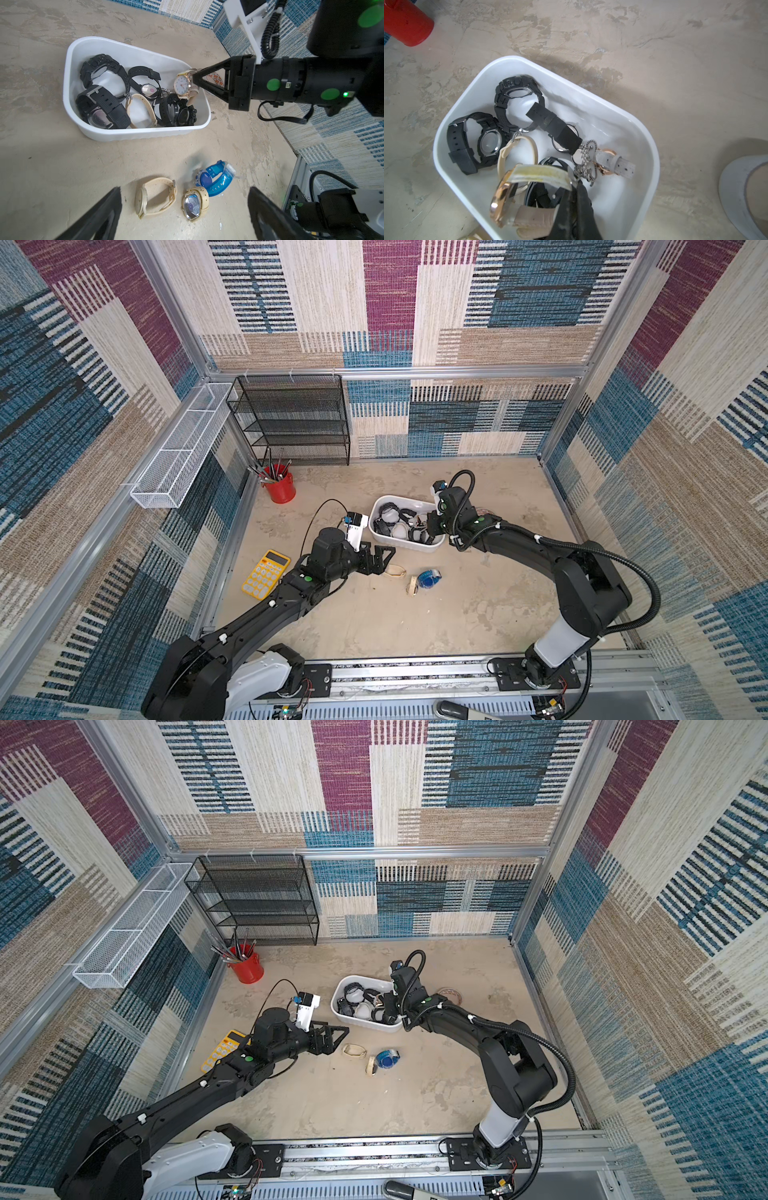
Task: Put the watch into the storage box
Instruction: Place the watch in the storage box.
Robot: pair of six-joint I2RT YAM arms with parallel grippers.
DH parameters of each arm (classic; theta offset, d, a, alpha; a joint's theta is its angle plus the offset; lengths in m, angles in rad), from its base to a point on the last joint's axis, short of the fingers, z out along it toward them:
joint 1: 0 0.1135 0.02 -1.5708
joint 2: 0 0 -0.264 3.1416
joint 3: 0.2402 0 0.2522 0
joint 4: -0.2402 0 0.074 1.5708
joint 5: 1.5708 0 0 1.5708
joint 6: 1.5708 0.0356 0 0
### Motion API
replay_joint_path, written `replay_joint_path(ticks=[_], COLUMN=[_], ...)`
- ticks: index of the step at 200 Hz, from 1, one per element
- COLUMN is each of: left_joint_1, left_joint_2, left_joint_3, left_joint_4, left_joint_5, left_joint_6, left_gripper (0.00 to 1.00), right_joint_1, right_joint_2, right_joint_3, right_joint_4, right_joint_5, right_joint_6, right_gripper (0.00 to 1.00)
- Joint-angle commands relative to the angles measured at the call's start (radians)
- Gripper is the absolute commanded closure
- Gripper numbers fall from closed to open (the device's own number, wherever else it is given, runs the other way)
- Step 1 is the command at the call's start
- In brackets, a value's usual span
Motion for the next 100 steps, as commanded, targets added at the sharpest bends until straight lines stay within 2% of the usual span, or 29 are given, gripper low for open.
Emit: replay_joint_path(ticks=[1, 45, 100], left_joint_1=[0.001, 0.001, 0.001], left_joint_2=[-0.006, -0.015, -0.012], left_joint_3=[0.0, -0.002, 0.007], left_joint_4=[0.0, -0.014, -0.026], left_joint_5=[-0.016, -0.022, -0.028], left_joint_6=[0.015, 0.018, 0.027], left_gripper=[0.04, 0.04, 0.05], right_joint_1=[-0.005, -0.017, -0.019], right_joint_2=[0.047, 0.124, 0.131], right_joint_3=[0.038, 0.088, 0.108], right_joint_4=[0.035, 0.038, 0.037], right_joint_5=[-0.023, -0.038, -0.036], right_joint_6=[-0.022, -0.021, -0.011], right_gripper=[1.0, 0.99, 0.7])
